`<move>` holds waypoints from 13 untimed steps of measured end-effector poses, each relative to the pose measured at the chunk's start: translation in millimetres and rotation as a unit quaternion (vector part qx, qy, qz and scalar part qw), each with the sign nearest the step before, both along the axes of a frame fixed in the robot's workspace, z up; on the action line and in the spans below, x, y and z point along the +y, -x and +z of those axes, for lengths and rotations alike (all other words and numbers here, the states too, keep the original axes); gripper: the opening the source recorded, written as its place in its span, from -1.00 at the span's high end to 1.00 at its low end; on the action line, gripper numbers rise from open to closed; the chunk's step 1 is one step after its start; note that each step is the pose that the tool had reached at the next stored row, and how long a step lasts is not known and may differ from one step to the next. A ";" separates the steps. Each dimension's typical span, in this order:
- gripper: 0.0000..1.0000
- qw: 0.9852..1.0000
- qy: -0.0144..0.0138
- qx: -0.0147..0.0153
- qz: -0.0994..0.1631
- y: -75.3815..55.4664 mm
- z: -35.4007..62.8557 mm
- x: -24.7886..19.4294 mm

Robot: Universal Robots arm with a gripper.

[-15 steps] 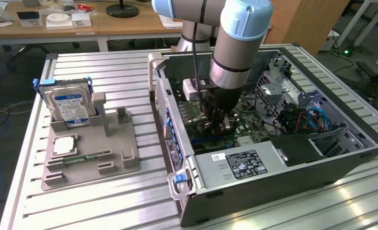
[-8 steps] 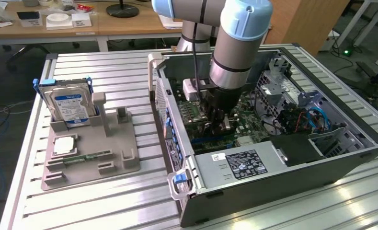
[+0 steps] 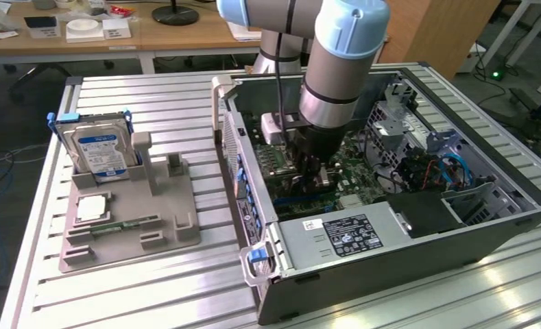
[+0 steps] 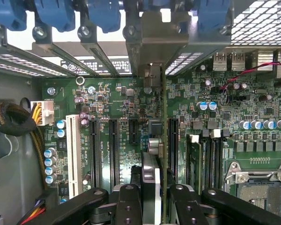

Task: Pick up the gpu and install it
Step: 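Insert the gpu into the slot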

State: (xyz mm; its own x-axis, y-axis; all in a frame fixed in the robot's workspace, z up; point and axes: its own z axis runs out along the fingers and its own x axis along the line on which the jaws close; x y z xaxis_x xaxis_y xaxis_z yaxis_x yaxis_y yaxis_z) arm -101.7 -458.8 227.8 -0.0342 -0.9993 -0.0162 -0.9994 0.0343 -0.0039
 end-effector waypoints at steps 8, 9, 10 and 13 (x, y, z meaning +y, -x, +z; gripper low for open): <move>0.44 1.000 0.000 0.001 0.000 0.0 -0.3 0.0; 0.44 1.000 0.000 0.001 0.000 0.1 -0.3 0.0; 0.44 1.000 0.000 0.001 0.000 0.0 -0.3 0.0; 0.44 1.000 0.000 0.001 0.000 0.1 -0.7 0.0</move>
